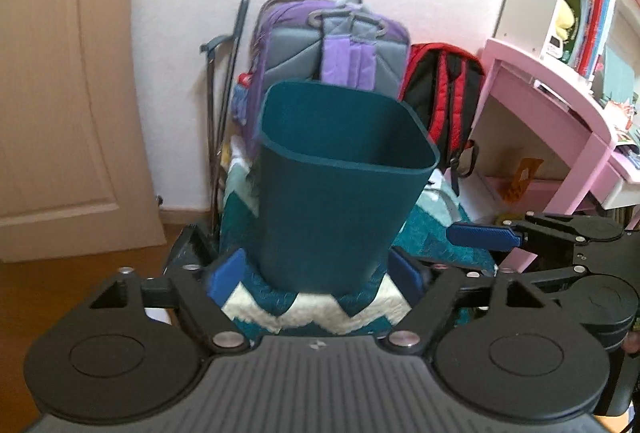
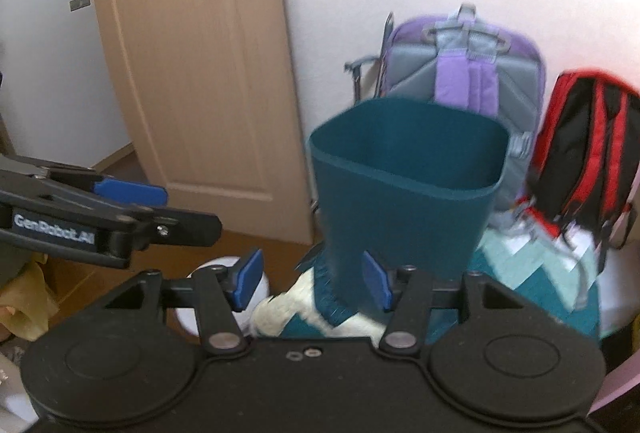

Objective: Collect trash
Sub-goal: 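Move both tools back down to the trash pile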

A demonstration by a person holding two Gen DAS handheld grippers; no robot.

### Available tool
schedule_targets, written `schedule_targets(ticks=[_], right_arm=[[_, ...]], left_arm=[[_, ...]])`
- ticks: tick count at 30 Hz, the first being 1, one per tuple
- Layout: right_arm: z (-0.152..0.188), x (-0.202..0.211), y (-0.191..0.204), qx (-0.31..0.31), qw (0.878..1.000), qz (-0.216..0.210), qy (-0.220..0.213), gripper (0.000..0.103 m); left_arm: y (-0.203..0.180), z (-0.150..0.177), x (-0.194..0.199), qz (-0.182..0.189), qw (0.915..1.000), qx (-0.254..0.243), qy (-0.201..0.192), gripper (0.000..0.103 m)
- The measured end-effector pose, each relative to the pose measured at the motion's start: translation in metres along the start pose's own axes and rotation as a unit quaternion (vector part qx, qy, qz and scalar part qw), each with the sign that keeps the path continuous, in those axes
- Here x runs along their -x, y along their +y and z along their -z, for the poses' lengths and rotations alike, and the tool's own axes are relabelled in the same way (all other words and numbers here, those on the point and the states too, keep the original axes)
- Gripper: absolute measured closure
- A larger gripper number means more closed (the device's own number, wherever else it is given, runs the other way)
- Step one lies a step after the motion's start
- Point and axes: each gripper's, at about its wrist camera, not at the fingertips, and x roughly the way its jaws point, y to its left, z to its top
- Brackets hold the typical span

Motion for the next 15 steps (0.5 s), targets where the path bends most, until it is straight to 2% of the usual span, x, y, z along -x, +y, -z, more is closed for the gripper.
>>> schedule_targets(ticks=[6,9,11,15], right_arm=[[0.035,-0.04,0.005,-0.021,0.999,-0.027,0.04,0.047],[0.054,-0.065,0.006,-0.036,0.996,-0.046,0.061,0.047],[0.07,-0.086,0.007,-0.046,0.994,-0.06,0.076,0.047],[0.102,-0.131,0.015,-0.044,0.988,-0.079,0.122,0.047]], left_arm=[[0.039,0.036,-0.015,0.001,0.9996,0.026,0.01,0.017],[0.064,0.054,-0.032,-0.001,0.999,0.041,0.02,0.006],[0.085,0.067,-0.048,0.0,0.998,0.057,0.028,0.004],[0.128,0.089,-0.087,-0.027,0.9939,0.085,0.064,0.004]])
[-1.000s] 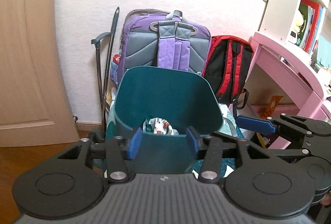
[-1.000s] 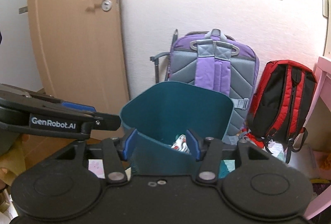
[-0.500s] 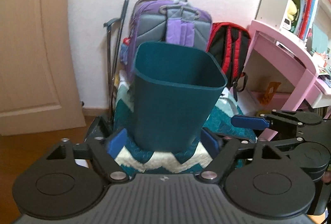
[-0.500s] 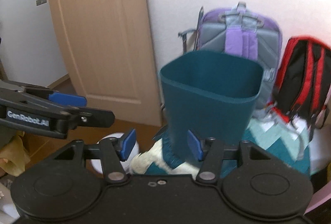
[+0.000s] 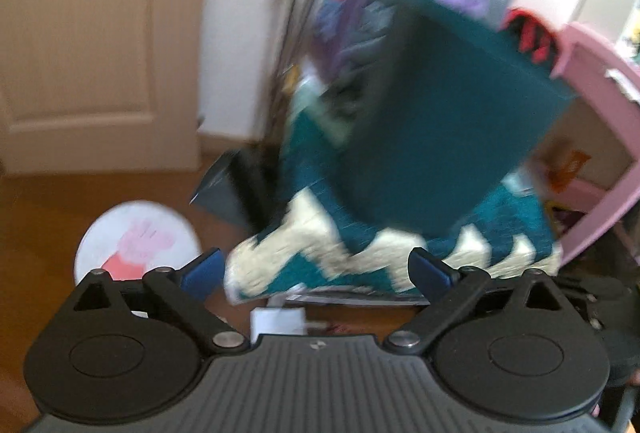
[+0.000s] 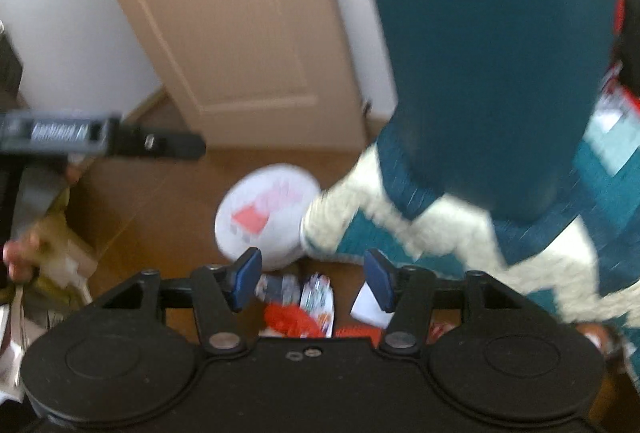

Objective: Collect trash
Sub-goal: 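Move both tools back down to the trash pile, then grasp the orange plastic bag with left tool while right tool grasps the pink mesh net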

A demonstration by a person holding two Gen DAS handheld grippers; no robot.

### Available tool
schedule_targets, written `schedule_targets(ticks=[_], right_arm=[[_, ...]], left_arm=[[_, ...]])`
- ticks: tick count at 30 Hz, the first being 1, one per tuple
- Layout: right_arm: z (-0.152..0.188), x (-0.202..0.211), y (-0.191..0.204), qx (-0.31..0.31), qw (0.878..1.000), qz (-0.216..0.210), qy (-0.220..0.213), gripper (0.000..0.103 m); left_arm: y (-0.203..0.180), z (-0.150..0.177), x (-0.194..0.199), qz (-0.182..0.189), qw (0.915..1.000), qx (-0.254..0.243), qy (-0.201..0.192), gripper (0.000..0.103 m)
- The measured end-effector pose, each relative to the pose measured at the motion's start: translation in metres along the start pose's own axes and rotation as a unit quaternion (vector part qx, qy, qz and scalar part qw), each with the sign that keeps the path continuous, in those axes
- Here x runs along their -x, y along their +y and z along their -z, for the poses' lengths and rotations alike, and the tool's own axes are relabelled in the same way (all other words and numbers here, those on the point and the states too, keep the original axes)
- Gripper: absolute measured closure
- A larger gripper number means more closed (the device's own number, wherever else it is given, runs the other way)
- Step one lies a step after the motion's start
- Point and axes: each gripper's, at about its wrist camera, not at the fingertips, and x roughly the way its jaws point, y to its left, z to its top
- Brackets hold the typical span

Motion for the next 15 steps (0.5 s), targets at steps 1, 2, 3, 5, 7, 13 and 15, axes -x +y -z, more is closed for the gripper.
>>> schedule_targets(ticks=[1,2,3,5,7,13,15], right_arm=[[0.006,-0.014,-0.001,0.0,1.0,-0.003,0.015,0.047],[0.013,-0.032,-0.002,-0.002,0.999,-0.005,0.032,0.047],[0.02,-0.045,-0.003,-0.004,0.999,-0.007,0.047,0.047],[0.034,-0.074,-0.006,-0.008,0.997,-0.008,0.075,0.047],[0.049,-0.101,-0.007,-0.014,0.994,-0.012,0.107,0.047],[0.092,-0.177,-0.015,-0.015,0.979,-0.018,0.203,0.047],[0.111,-0.209,-0.018,-0.018,0.97,-0.009,0.241,0.047]], left_arm=[[0.012,0.003,-0.012,-0.005,0.9999,0.006,0.011,0.004],[0.024,0.007,-0.025,-0.012,0.9996,0.013,0.024,0.004],[0.035,0.011,-0.037,-0.019,0.9989,0.02,0.037,0.004],[0.058,0.02,-0.063,-0.03,0.9969,0.035,0.064,0.004],[0.079,0.031,-0.088,-0.037,0.994,0.049,0.09,0.004],[0.134,0.068,-0.158,-0.062,0.9818,0.082,0.16,0.004],[0.151,0.084,-0.184,-0.064,0.9755,0.096,0.188,0.004]])
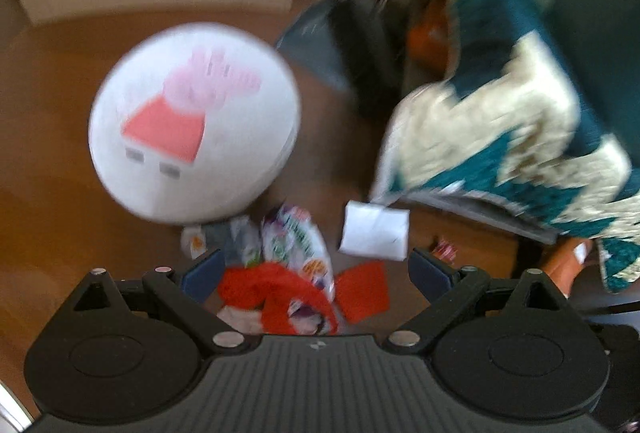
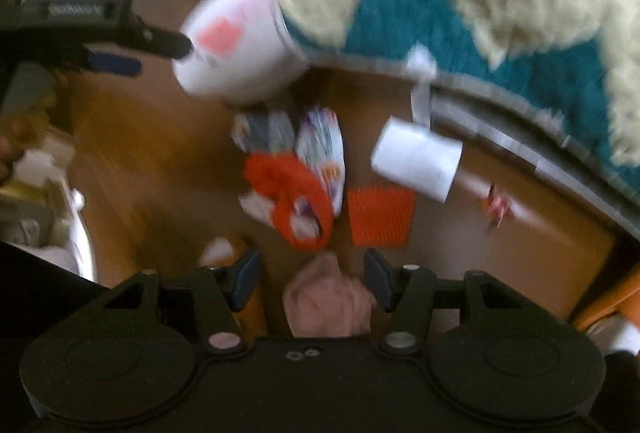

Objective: Collect trash
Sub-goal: 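Grasp the orange plastic bag with left tool while right tool grasps the pink mesh net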

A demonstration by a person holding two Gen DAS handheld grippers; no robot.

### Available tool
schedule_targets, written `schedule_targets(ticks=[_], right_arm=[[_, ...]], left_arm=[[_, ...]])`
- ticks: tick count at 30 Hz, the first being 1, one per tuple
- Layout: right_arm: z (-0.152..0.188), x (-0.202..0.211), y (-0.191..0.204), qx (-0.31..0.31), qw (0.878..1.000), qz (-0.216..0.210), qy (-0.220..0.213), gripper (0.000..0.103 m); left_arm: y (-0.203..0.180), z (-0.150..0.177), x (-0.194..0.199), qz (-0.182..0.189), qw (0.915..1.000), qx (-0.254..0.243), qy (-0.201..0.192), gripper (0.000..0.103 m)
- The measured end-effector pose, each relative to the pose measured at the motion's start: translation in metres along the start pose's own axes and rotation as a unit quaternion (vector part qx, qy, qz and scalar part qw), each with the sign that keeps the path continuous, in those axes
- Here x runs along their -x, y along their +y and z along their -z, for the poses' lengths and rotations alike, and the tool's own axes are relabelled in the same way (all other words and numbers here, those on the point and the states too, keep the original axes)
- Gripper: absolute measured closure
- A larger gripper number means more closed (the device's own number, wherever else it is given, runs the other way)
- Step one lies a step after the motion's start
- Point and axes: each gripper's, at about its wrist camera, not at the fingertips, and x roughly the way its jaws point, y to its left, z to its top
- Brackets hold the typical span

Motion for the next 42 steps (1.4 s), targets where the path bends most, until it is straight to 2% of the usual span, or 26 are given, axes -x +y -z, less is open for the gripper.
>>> schedule_targets(ticks=[5,9,11,17,29,32,35,36,37,40,41,42], right_arm=[[0.007,-0.069,-0.008,-0.009,0.997,0.001,0.074,0.047],[0.018,-0.115,-0.005,0.019,0.99,-0.001,0.138,0.047],[0.025,-0.137,-0.002,0.038,0.985,-0.002,0.168,0.047],[0.041,-0.187,0.003,0.072,0.973,-0.002,0.221,0.047],[0.051,-0.252,0.007,0.096,0.961,0.022,0.259,0.046],[0.052,-0.257,0.006,0.097,0.961,0.036,0.255,0.046],[0.053,-0.26,0.004,0.081,0.964,0.033,0.251,0.048],[0.053,-0.259,0.004,0.083,0.965,0.033,0.248,0.048],[0.054,-0.258,0.004,0.083,0.965,0.032,0.246,0.049],[0.055,-0.255,0.001,0.074,0.968,0.027,0.239,0.049],[0.055,-0.254,0.001,0.073,0.968,0.025,0.237,0.053],[0.051,-0.249,-0.001,0.075,0.969,0.025,0.235,0.065]], left_arm=[[0.027,0.006,-0.066,-0.022,0.9985,0.009,0.05,0.004],[0.039,0.017,-0.115,-0.031,0.9961,-0.017,0.081,0.004],[0.046,0.023,-0.138,-0.03,0.9945,-0.014,0.099,0.004],[0.068,0.041,-0.196,-0.032,0.9892,0.014,0.143,0.004],[0.089,0.062,-0.256,-0.031,0.9837,0.053,0.169,0.005],[0.088,0.063,-0.262,-0.024,0.9845,0.057,0.164,0.015],[0.089,0.065,-0.267,-0.026,0.9851,0.056,0.161,0.017],[0.089,0.066,-0.267,-0.025,0.9853,0.058,0.159,0.02],[0.089,0.066,-0.268,-0.026,0.9855,0.058,0.157,0.028],[0.091,0.069,-0.267,-0.026,0.9859,0.062,0.153,0.033],[0.092,0.069,-0.267,-0.025,0.986,0.065,0.151,0.033],[0.093,0.07,-0.266,-0.024,0.9862,0.068,0.149,0.035]])
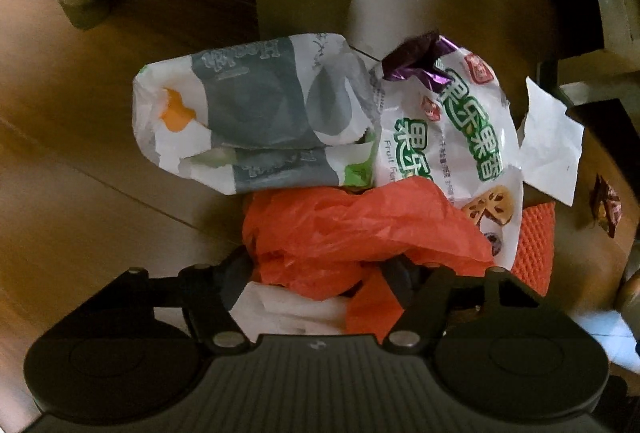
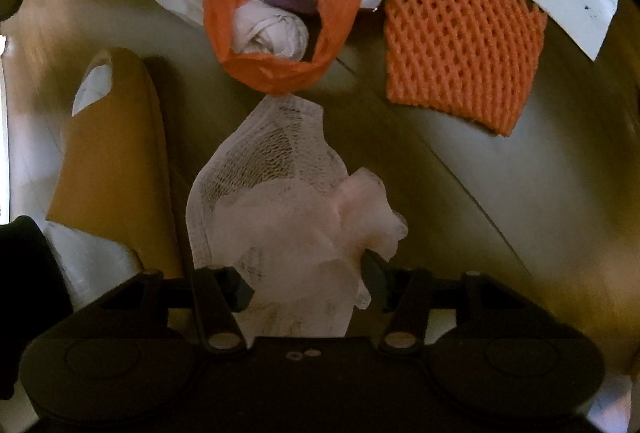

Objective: Collect trash
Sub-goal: 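Grasp the orange plastic bag with left tool while right tool grasps the pink mesh net, then lift the orange bag with left tool while right tool carries the mesh net toward the bin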

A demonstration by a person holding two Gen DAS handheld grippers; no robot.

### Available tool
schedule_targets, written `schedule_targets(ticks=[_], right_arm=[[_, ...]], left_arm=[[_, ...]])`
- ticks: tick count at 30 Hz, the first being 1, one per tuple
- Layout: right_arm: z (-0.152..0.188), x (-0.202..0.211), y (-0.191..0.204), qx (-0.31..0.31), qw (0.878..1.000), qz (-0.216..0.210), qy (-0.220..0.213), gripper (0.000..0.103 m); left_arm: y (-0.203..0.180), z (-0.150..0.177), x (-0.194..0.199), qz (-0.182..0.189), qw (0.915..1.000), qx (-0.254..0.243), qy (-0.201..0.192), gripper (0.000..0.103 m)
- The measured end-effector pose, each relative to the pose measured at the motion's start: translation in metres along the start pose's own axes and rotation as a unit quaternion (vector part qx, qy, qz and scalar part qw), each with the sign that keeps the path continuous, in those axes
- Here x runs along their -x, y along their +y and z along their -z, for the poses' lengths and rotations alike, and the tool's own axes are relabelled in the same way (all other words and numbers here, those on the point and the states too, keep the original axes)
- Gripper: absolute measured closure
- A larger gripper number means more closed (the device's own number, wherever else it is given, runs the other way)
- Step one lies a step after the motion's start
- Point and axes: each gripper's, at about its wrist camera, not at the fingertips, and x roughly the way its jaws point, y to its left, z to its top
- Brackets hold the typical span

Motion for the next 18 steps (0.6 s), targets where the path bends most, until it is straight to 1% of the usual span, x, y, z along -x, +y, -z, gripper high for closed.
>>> schedule_targets(ticks=[1,2,3,4,6,9,10,13,18], right_arm=[[0.0,0.005,-0.001,0.004,1.0,0.002,-0.004,0.075],[0.003,0.008,-0.002,0.006,1.0,0.003,-0.009,0.077],[0.005,0.012,-0.004,0.006,1.0,0.0,-0.013,0.084],[0.008,0.016,-0.005,0.006,1.0,-0.001,-0.017,0.085],[0.015,0.026,-0.005,0.007,1.0,0.003,-0.028,0.09],[0.023,0.044,-0.006,-0.003,0.999,0.006,-0.043,0.091],[0.026,0.05,-0.008,-0.008,0.999,0.007,-0.047,0.091],[0.036,0.074,-0.011,-0.027,0.997,0.013,-0.067,0.092],[0.054,0.119,-0.003,-0.037,0.993,0.027,-0.113,0.092]], left_arm=[[0.001,0.001,0.002,0.001,1.0,0.001,-0.002,0.037],[0.001,0.003,0.003,0.0,1.0,0.0,-0.003,0.039],[0.003,0.005,0.005,0.0,1.0,-0.002,-0.002,0.044],[0.002,0.006,0.008,0.001,1.0,-0.003,-0.001,0.05],[-0.001,0.009,0.013,0.004,0.9999,-0.003,0.009,0.05],[-0.002,0.018,0.025,0.009,0.9998,-0.016,0.011,0.051],[-0.004,0.019,0.03,0.011,0.9996,-0.021,0.012,0.058],[-0.009,0.026,0.049,0.009,0.9992,-0.037,0.014,0.058],[-0.011,0.032,0.092,0.02,0.9981,-0.058,-0.009,0.058]])
